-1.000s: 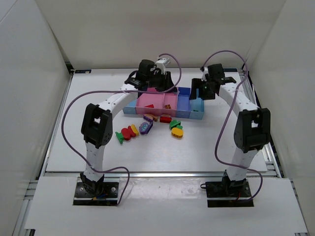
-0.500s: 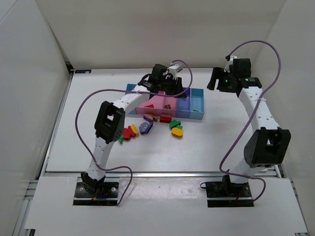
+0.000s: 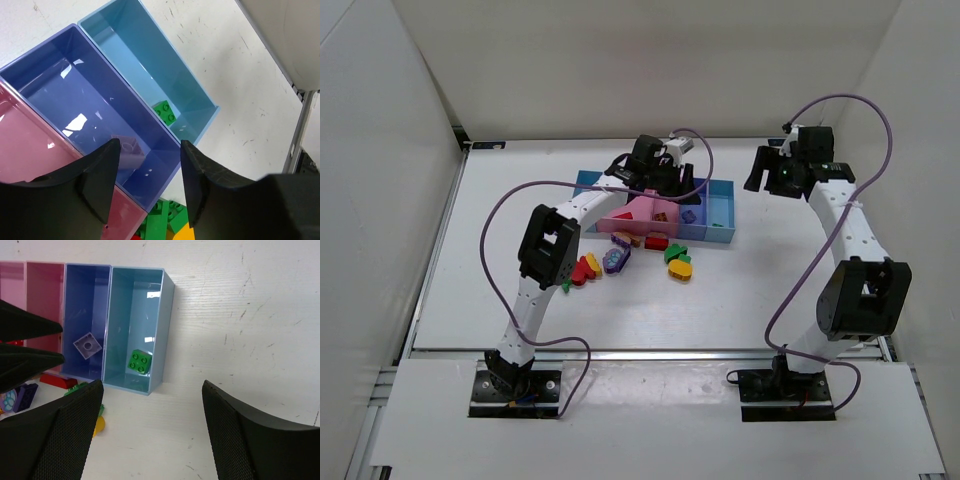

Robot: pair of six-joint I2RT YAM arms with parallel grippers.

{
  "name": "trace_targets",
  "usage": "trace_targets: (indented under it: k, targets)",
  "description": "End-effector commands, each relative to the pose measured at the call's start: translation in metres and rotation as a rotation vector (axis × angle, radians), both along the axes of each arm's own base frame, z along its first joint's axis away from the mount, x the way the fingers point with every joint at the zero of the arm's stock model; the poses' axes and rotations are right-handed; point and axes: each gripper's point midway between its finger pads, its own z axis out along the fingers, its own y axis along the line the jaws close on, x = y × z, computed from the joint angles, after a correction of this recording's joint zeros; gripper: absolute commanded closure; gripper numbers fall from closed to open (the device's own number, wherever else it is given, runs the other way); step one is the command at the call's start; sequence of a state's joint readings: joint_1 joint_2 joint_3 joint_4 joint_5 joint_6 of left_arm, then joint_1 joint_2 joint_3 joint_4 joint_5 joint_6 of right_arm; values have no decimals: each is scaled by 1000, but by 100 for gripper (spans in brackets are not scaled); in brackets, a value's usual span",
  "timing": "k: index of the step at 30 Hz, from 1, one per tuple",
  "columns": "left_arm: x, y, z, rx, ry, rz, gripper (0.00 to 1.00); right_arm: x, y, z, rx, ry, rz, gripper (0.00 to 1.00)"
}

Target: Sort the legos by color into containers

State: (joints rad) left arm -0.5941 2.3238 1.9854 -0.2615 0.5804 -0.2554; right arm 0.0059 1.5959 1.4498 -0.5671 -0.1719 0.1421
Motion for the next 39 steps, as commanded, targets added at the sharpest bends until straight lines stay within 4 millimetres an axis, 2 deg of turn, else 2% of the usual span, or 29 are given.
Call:
trace_targets:
  k: [1, 5, 6, 8, 9, 12, 13, 14, 15, 17, 18, 19, 21, 22, 24, 25, 28, 32, 39]
  targets:
    - [2, -5, 40, -36, -99, -14, 35, -5, 3, 9, 9, -35, 30, 17]
    - [1, -6, 70, -74, -152, -24, 36, -9, 7, 10, 17, -40, 64, 18]
    - [-2, -4, 93, -98, -194, -29, 38, -9, 9, 11, 20, -49, 86, 18]
    - [-8, 1, 121, -117, -255, -37, 38, -15, 15, 10, 35, -55, 127, 18]
    - [-15, 12, 144, -130, -289, -30, 38, -19, 25, 13, 61, -76, 196, 19]
    - [-29, 39, 162, -102, -325, 1, 38, -32, 43, 13, 89, -107, 343, 19]
    - [-41, 58, 169, -86, -334, 15, 37, -44, 61, 15, 117, -115, 431, 20]
    - [-47, 70, 167, -55, -346, 22, 37, -52, 71, 16, 118, -127, 497, 22]
    - [-61, 89, 162, -14, -332, 53, 37, -67, 91, 20, 102, -171, 640, 23]
    - [-64, 117, 158, 22, -329, 111, 36, -93, 113, 19, 95, -185, 801, 23]
    - [-66, 132, 154, 42, -317, 155, 36, -111, 130, 18, 63, -231, 938, 23]
    - [-69, 154, 153, 52, -307, 202, 36, -125, 139, 16, 71, -234, 1007, 24]
    - [-70, 174, 149, 79, -292, 254, 35, -148, 157, 10, 59, -259, 1130, 27]
    - [-73, 189, 147, 101, -279, 280, 36, -152, 162, 8, 23, -295, 1187, 29]
    - [-74, 205, 145, 117, -279, 307, 36, -162, 178, 1, 2, -312, 1269, 37]
    - [-74, 216, 144, 121, -271, 320, 36, -165, 186, -3, -20, -326, 1315, 43]
    - [-73, 229, 144, 128, -272, 335, 36, -160, 195, -17, -50, -320, 1377, 48]
    - [-68, 251, 144, 130, -263, 386, 36, -138, 202, -35, -144, -351, 1420, 48]
    - [-66, 264, 144, 127, -265, 426, 35, -118, 206, -60, -210, -330, 1523, 47]
